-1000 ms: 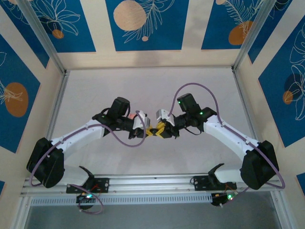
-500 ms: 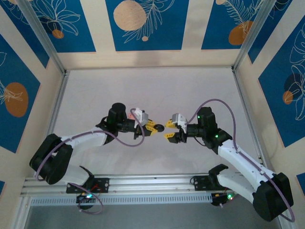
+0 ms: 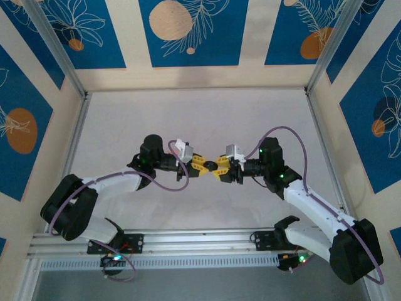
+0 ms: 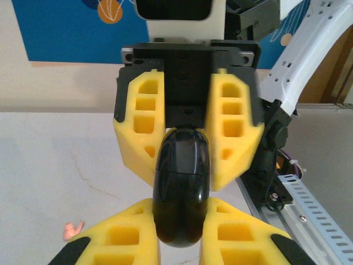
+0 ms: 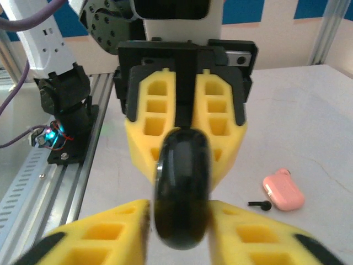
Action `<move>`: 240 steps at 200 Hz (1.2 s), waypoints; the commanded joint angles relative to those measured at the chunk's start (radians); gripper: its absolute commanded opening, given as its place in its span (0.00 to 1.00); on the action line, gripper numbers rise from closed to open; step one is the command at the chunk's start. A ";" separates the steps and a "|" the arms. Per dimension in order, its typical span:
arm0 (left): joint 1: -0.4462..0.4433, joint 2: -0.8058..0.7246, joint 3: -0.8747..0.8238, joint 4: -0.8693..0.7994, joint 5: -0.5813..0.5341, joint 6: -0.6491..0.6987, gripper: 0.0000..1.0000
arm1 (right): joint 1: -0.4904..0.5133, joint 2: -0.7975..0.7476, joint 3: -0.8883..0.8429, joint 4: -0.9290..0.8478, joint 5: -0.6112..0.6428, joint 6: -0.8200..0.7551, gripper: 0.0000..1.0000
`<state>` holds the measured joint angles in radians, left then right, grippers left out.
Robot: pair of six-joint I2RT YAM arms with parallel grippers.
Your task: Insert the wireless bluetooth earbuds into the charging case
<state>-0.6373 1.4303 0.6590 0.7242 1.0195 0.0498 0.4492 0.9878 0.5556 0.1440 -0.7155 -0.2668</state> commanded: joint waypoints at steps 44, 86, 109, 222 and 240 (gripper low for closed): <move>-0.002 -0.032 0.013 -0.160 -0.019 0.136 0.42 | 0.005 0.016 0.120 -0.269 0.004 -0.157 0.14; -0.005 -0.098 0.097 -0.604 -0.102 0.440 0.51 | 0.042 0.091 0.250 -0.574 0.158 -0.346 0.14; -0.005 -0.111 0.096 -0.611 -0.112 0.444 0.51 | 0.061 0.142 0.295 -0.617 0.170 -0.375 0.14; -0.011 -0.094 0.090 -0.563 -0.104 0.412 0.37 | 0.087 0.201 0.297 -0.506 0.070 -0.327 0.14; -0.011 -0.096 0.084 -0.549 -0.104 0.404 0.35 | 0.088 0.203 0.295 -0.502 0.064 -0.323 0.14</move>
<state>-0.6399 1.3342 0.7338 0.1413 0.9039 0.4534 0.5308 1.1835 0.8360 -0.3748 -0.6037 -0.5999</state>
